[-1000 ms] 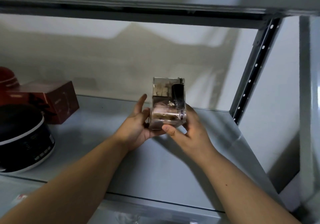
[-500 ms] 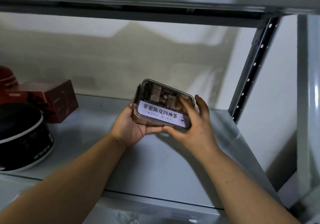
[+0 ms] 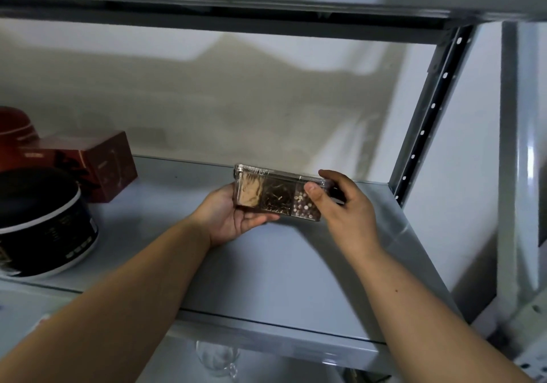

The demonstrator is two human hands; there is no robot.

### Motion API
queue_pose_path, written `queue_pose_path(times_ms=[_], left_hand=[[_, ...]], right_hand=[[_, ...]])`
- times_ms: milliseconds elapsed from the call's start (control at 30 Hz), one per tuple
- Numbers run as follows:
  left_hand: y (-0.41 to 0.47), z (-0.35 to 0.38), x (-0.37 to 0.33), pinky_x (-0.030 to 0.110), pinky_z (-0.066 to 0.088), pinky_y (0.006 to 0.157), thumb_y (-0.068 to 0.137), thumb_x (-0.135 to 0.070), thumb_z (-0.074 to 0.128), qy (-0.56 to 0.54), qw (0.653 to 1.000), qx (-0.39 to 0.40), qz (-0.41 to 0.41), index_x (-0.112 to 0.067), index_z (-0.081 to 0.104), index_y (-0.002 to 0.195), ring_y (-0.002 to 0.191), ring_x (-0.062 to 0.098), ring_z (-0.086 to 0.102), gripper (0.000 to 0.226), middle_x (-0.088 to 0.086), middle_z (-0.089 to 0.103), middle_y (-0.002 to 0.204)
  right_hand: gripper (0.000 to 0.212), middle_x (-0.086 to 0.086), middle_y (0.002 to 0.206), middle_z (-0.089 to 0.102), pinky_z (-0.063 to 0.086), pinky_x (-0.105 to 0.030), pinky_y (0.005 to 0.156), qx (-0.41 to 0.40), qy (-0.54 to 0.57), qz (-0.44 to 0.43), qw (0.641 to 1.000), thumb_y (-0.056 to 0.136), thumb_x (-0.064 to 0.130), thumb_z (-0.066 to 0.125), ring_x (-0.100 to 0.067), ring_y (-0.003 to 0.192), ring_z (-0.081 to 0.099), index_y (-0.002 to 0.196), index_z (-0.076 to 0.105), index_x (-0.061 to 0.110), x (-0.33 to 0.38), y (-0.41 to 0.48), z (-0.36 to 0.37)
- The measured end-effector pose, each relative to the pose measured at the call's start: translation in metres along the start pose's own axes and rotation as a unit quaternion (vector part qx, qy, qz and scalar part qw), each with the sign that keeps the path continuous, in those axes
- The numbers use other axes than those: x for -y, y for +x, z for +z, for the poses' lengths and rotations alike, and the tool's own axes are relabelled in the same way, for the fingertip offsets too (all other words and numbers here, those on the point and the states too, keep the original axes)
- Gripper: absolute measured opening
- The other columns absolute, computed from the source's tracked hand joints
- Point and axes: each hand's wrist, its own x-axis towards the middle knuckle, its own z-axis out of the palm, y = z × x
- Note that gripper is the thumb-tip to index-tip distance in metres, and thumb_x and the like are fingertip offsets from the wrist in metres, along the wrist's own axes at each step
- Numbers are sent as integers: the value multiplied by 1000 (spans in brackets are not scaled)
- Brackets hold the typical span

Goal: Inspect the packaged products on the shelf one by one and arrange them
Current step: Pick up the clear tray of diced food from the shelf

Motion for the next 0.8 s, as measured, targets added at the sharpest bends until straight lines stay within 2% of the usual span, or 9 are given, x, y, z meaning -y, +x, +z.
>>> queue_pose_path(times_ms=[133, 233, 300, 400, 500, 567, 633, 733, 800], left_hand=[[4, -2, -4, 53, 60, 84, 106, -49, 35, -56, 996, -46, 61, -9, 66, 121, 102, 33, 72, 52, 19, 71, 123], [-10, -2, -8, 54, 54, 91, 107, -52, 33, -86, 989, -70, 99, -8, 64, 129, 113, 35, 66, 58, 20, 68, 128], [-22, -9, -7, 47, 53, 98, 107, -42, 44, 40, 979, -127, 155, -8, 69, 113, 105, 29, 68, 43, 17, 71, 121], [-53, -34, -11, 21, 45, 82, 106, -37, 48, 423, 841, -247, 231, -16, 68, 106, 96, 17, 65, 29, 3, 70, 107], [-83, -66, -10, 29, 41, 96, 97, -42, 57, 561, 759, -240, 227, -20, 57, 137, 126, 25, 56, 46, 5, 62, 136], [-103, -84, 1, 37, 30, 118, 92, -57, 58, 680, 696, -189, 134, -21, 35, 155, 147, 27, 34, 75, 7, 37, 161], [-123, -102, 9, 48, 11, 126, 86, -84, 35, 775, 616, -132, 58, -27, 13, 162, 157, 29, 7, 97, 4, 8, 171], [-140, -123, 14, 56, -1, 125, 54, -102, -14, 822, 565, -65, 41, -44, -8, 159, 156, 32, -12, 120, -2, -12, 171], [-137, -128, 15, 58, -5, 124, 71, -96, -1, 834, 549, -50, 39, -46, -12, 158, 155, 34, -16, 101, -2, -15, 170]], right_hand=[[37, 10, 103, 73, 57, -29, 89, 35, -41, -28, 998, 76, 45, 88, -7, 96, 70, 108, 72, 35, -6, 0, 1], [36, 13, 113, 69, 50, -21, 98, 85, -108, -68, 988, 74, 42, 89, -8, 108, 66, 105, 72, 46, -9, -5, 6], [39, 4, 126, 64, 36, -6, 104, 114, -163, -65, 978, 77, 37, 89, -13, 122, 59, 113, 75, 40, -10, -7, 12], [47, -9, 141, 53, 24, -6, 108, 161, -232, -67, 957, 80, 38, 85, -19, 132, 51, 125, 74, 30, -5, -12, 26], [48, -12, 148, 49, 24, -14, 112, 188, -259, -82, 944, 84, 39, 82, -24, 137, 48, 130, 71, 29, 4, -12, 47], [49, -12, 154, 45, 23, -14, 110, 219, -278, -86, 931, 88, 42, 78, -24, 141, 45, 135, 67, 30, 12, -8, 65], [52, -12, 155, 45, 27, -15, 109, 244, -297, -89, 919, 89, 44, 76, -24, 141, 45, 138, 65, 30, 20, -3, 88], [52, -11, 152, 48, 32, -20, 111, 257, -304, -93, 913, 91, 43, 74, -25, 138, 48, 140, 64, 28, 32, -2, 124], [52, -9, 151, 50, 34, -24, 112, 262, -313, -97, 908, 93, 44, 72, -26, 137, 49, 141, 62, 27, 36, -1, 146]])
